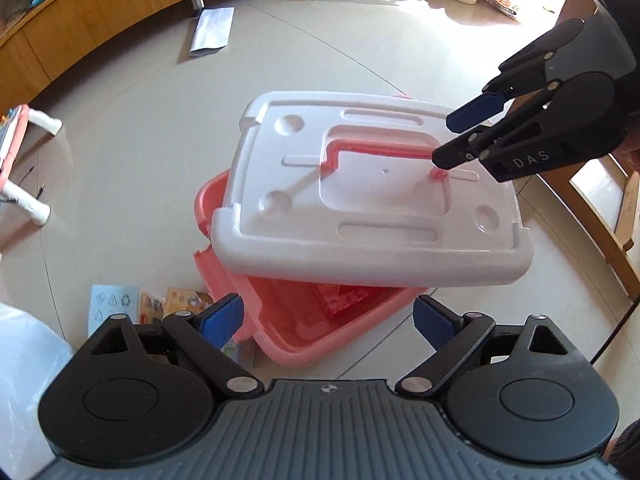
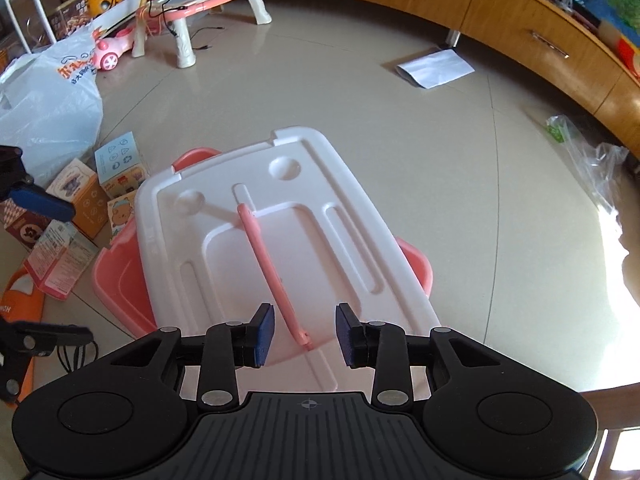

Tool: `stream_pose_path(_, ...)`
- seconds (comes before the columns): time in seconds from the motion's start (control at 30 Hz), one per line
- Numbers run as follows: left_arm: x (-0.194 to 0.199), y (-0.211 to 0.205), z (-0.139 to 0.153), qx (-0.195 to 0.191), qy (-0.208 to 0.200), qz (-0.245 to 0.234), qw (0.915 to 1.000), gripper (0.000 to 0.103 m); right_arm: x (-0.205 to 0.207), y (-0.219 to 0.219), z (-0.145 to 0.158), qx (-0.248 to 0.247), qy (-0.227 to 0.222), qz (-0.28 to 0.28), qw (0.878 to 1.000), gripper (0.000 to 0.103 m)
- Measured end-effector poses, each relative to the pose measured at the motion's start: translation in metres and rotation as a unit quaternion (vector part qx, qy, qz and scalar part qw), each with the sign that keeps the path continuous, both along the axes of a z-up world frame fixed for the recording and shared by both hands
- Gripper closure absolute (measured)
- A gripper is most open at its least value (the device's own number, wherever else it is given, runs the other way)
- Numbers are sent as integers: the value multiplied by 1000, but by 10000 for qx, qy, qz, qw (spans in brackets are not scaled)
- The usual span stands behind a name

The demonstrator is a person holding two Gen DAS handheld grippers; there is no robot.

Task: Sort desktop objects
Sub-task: 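Grasp the lid handle with the left gripper while the right gripper holds it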

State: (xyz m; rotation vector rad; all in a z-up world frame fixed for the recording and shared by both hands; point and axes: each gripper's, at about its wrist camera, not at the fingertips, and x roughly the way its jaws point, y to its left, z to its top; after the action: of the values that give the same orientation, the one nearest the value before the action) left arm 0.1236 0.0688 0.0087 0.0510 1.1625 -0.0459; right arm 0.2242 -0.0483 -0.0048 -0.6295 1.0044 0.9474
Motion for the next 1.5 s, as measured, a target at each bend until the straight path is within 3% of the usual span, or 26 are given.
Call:
stream_pose_path(0.37, 30, -1, -8, 315, 65, -1133, 9930, 9, -6, -13, -1, 40, 95, -157, 9998, 72)
stream_pose_path(0.67, 42, 3, -21, 231, 43, -1307, 9911, 10, -6, -14, -5, 97, 244, -211, 9994, 72)
stream_pose_path(1.07, 65, -6, -29, 177, -268, -2004, 9792, 13, -6, -16, -14, 18, 287, -271, 9992, 72)
stream_pose_path(1.3, 87, -2, -36, 78, -292, -2063, 9780, 41, -4, -14, -20, -17, 241, -301, 9993, 72)
stream_pose_path(1.4, 95, -2, -37, 40, -367, -2036, 9784, 42, -3, -12, -23, -16, 282, -305, 9991, 73)
stream_pose_path(1.5, 99, -4, -39, 66, -462, -2124, 9761, 45, 0, -10, -26, -63, 371, -322, 9988, 82)
